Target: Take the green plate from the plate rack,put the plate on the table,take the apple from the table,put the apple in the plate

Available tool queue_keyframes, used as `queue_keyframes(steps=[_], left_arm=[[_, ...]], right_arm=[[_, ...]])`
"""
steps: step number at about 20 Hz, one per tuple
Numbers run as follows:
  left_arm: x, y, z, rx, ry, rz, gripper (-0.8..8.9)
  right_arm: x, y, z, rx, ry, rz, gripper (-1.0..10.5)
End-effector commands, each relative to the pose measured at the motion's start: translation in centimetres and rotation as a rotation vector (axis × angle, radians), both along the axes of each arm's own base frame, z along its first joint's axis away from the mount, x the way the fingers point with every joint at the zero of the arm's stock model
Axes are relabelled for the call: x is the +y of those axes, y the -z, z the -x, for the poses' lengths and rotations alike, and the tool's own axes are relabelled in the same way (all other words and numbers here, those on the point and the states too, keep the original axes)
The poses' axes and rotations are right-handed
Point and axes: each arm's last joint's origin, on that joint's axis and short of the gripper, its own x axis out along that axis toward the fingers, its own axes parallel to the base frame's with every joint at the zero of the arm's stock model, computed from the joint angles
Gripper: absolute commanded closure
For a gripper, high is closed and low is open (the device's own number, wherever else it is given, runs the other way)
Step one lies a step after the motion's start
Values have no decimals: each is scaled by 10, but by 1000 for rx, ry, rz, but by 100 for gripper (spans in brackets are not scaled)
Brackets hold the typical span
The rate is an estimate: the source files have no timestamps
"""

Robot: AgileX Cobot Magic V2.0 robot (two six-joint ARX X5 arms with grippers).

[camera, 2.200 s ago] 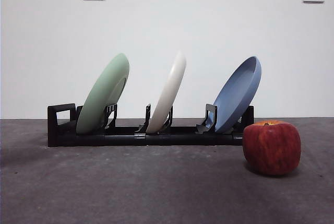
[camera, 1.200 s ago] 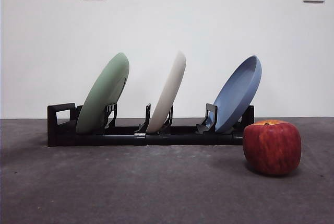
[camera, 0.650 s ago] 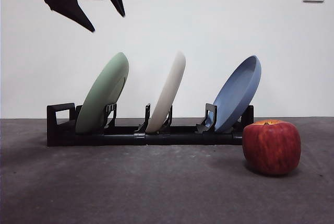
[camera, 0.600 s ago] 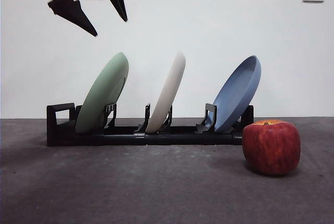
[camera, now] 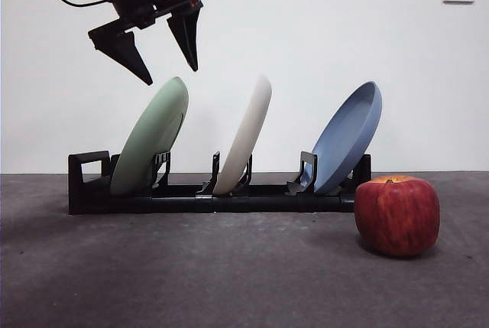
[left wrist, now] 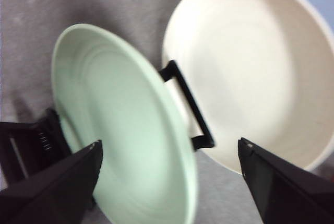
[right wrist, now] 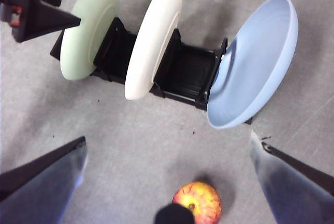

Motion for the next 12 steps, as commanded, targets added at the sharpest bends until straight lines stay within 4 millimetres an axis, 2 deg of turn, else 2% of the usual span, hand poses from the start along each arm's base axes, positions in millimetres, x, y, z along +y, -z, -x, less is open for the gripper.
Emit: queue_keyframes(steps=[1,8,9,11,12], left_arm=[[-2,9,-7,1,-2,-26,382],[-4,18,-12,18,-6,-27,383],[-4,18,-12,21,-5,-27,451],[-6,18,-11,22,4,-23,663],[-7,18,-11,20,8,-24,735]], right_arm=[[1,1,-2,0,-4,4,289],[1,1,-2,0,-3,4,289],[1,1,-2,0,-3,4,289],[1,1,-2,-1,-2,5,289],[1,1,-2,-3,5,13,289]])
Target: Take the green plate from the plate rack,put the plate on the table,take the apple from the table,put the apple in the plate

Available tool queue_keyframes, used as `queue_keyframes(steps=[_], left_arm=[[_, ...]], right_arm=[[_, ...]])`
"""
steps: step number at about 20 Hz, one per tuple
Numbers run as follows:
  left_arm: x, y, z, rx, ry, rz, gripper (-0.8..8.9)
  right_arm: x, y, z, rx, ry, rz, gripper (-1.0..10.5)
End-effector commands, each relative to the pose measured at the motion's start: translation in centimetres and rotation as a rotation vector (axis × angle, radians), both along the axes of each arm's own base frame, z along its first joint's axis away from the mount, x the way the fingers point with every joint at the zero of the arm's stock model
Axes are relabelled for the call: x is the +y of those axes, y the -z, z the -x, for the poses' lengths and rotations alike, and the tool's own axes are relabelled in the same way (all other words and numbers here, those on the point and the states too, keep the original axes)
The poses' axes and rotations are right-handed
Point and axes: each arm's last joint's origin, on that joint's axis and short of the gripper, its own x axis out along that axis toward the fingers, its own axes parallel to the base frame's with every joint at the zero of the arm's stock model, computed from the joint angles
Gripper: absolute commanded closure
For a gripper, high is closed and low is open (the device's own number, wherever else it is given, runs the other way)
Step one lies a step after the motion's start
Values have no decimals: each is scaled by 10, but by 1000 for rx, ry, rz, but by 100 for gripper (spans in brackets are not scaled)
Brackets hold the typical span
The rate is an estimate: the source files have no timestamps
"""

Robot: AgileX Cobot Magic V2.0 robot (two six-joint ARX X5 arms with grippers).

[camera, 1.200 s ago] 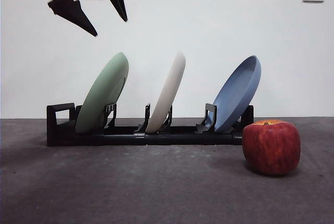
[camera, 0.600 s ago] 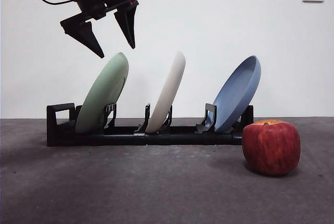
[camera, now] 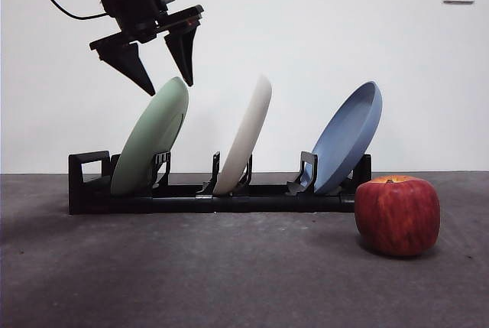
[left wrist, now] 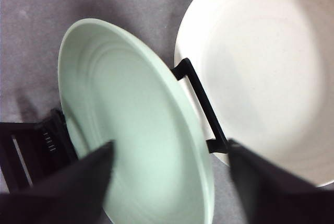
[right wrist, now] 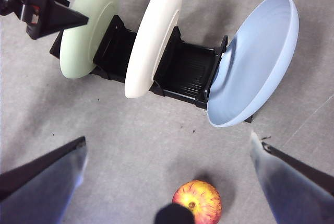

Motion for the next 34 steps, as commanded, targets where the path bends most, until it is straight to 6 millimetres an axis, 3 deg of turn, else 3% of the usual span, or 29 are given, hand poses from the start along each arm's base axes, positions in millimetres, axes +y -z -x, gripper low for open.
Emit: queue_keyframes(steps=[1,13,15,19,21,24,28,31,34], left_arm=[[-4,5,-3,6,21,-8,797],[-14,0,1,0,80,41,826],[-19,-14,4,-34,92,52,826],[-28,-72,20,-167,127,96,826],[-28,-109,38,-242,152,120,826],[-25,-158,80,-332,218,132,826],[-29,-202,140,-469,306,200,826],[-39,-218,191,-537,385,168,822],[-49,-209,242,-525,456,58,822]], right_arm=[[0,1,-3,-10,16,25,289],[0,0,-3,-20,27,40,289],[0,0,-3,-17,32,36,289],[0,0,-4,-20,32,35,289],[0,0,-4,-24,32,34,289],[0,-1,-5,-36,34,31,289],[-1,-1,-5,-41,56,54,289],[-1,0,-4,-24,55,60,289],[-2,3,-1,8,55,73,289]])
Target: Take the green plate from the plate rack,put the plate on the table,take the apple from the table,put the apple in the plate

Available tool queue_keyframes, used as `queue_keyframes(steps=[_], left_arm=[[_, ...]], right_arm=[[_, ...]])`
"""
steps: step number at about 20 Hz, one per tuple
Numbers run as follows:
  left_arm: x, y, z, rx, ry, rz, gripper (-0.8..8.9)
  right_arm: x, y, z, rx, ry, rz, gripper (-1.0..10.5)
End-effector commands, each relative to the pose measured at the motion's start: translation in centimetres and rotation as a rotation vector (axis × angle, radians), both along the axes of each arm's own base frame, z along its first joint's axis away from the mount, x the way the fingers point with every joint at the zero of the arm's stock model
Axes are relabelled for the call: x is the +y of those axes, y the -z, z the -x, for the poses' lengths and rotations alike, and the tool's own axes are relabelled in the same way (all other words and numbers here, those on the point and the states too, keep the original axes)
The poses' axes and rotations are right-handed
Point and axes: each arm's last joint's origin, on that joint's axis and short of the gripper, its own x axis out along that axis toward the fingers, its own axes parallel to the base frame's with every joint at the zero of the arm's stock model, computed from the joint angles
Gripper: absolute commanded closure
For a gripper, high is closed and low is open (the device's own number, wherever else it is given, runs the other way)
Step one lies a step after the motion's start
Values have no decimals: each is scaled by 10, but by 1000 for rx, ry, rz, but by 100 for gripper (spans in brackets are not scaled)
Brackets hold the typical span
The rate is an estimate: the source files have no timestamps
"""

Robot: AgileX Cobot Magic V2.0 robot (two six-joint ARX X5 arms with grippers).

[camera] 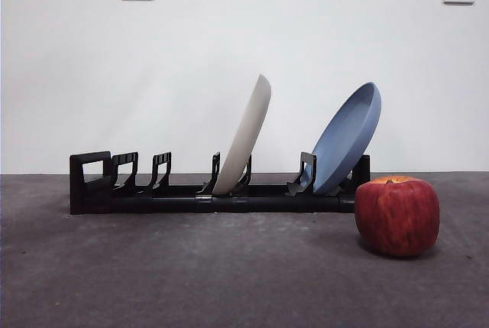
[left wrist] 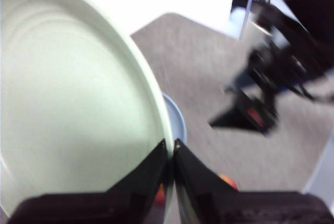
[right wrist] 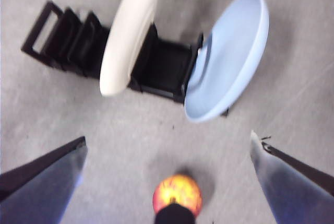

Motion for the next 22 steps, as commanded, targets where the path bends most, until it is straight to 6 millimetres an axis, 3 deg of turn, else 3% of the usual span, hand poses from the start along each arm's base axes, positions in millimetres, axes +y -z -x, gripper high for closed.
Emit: queue_keyframes(steps=[1,4,8,13,16,19,22], left_arm=[[-8,18,32,15,68,-122,822],[-6,55,70,90,90,-237,822],[0,119,96,234,66,-370,822],[-2,207,94,234,-196,-567,822],[-18,250,87,207,-206,-489,822],[-31,278,82,193,-204,-420,823],[-43,292,76,200,-208,-437,823]], right_arm=[[0,1,-1,4,2,6,289],[0,1,0,18,3,9,289],[-1,4,2,57,2,21,290],[-2,6,5,87,1,30,290],[-2,7,7,111,1,38,290],[-3,8,8,129,2,43,290],[-3,8,8,132,3,43,290]])
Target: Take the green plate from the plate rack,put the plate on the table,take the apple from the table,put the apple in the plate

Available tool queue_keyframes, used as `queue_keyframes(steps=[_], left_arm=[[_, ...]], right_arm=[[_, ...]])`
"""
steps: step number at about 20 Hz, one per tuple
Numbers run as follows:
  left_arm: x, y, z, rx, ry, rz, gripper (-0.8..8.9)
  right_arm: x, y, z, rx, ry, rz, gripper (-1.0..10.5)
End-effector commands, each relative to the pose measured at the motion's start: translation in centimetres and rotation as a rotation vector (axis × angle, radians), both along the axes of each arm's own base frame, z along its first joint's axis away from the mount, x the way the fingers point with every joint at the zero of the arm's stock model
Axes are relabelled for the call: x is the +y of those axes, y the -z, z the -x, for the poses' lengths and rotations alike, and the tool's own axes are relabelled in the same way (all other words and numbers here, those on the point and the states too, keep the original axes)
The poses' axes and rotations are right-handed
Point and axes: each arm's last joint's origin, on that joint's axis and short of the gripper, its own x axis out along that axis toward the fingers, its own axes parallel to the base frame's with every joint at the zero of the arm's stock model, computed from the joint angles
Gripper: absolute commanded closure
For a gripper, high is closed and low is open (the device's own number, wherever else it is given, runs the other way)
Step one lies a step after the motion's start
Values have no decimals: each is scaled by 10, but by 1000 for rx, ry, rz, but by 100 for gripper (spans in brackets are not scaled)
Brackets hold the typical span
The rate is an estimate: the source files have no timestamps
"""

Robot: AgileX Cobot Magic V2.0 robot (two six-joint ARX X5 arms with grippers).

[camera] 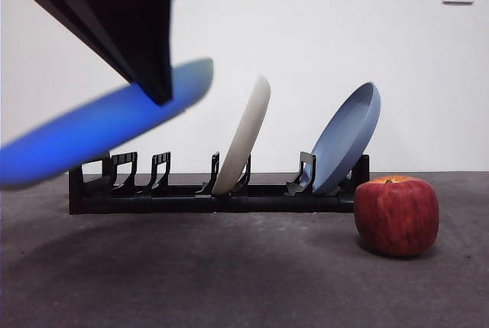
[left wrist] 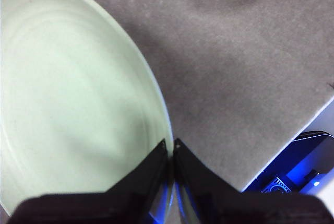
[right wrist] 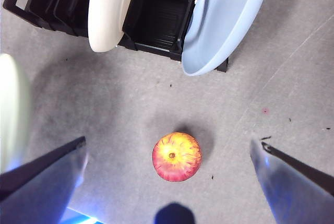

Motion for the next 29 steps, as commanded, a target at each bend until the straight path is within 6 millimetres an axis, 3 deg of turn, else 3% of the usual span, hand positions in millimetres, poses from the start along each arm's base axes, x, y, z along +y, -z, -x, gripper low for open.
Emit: queue_keyframes(steps=[1,6,12,18,25,29], left_arm=[[-10,10,-7,-4,-15,5,823],[-35,35,-26,20,-9,50,822],[-49,73,-49,155,16,38,822],[-60,109,-53,264,48,-1,822],[-57,107,-57,276,38,10,799],[-53,99,-61,272,27,32,647]], right_arm=[[0,0,-2,1,2,3,290],[1,0,-2,2,1,3,290],[1,0,-2,-1,1,3,290],[1,0,-2,-8,0,2,290],[1,0,-2,-7,0,2,290],[1,0,-2,-6,1,2,290]])
